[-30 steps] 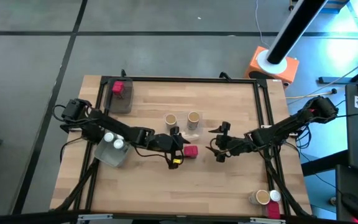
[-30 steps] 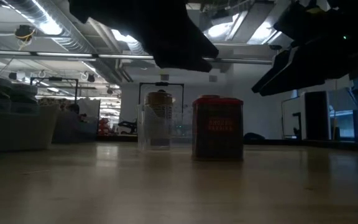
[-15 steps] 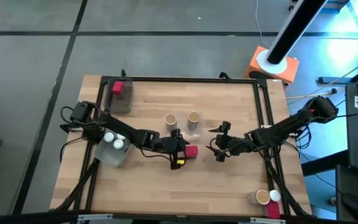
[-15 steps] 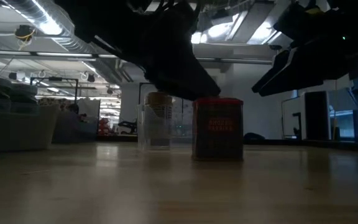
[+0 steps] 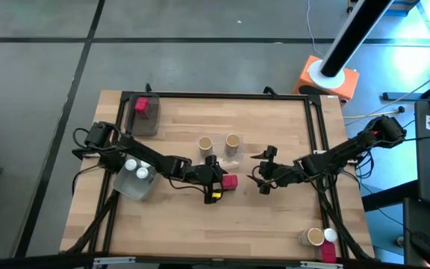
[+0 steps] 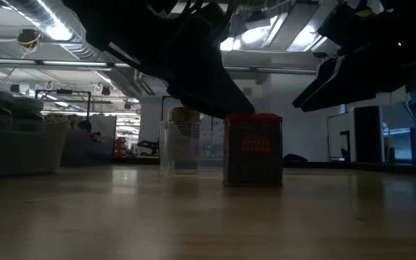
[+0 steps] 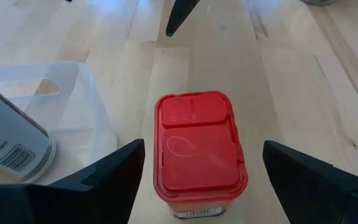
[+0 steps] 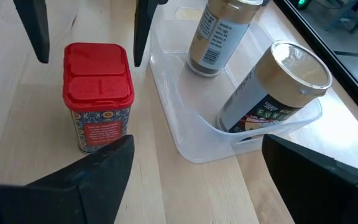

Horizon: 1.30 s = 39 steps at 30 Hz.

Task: Sort spices by type
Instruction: Put the top red seasoning can into the black bin

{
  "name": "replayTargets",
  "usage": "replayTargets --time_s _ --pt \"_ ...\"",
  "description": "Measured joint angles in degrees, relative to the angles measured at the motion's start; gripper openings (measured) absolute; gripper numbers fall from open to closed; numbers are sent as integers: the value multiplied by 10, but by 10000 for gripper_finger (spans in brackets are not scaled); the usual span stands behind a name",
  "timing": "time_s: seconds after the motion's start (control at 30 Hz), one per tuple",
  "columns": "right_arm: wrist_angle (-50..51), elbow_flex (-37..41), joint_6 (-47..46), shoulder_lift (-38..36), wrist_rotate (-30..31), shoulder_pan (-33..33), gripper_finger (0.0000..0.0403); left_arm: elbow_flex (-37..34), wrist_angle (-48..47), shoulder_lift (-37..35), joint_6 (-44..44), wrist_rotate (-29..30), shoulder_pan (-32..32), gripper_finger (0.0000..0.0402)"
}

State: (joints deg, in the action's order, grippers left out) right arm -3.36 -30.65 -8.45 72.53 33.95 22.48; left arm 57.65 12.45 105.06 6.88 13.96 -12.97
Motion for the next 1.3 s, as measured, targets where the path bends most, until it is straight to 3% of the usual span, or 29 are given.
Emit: replayTargets --time_s 0.67,0.77,1.03,1.3 --pt "3 0 0 0 0 0 353 0 40 42 6 0 1 309" --pt "2 0 0 0 0 0 353 0 40 42 7 0 0 291" --pt "3 0 0 0 0 0 353 0 44 42 -1 0 1 200" --pt "5 0 0 0 0 0 353 0 35 19 -10 2 -4 199"
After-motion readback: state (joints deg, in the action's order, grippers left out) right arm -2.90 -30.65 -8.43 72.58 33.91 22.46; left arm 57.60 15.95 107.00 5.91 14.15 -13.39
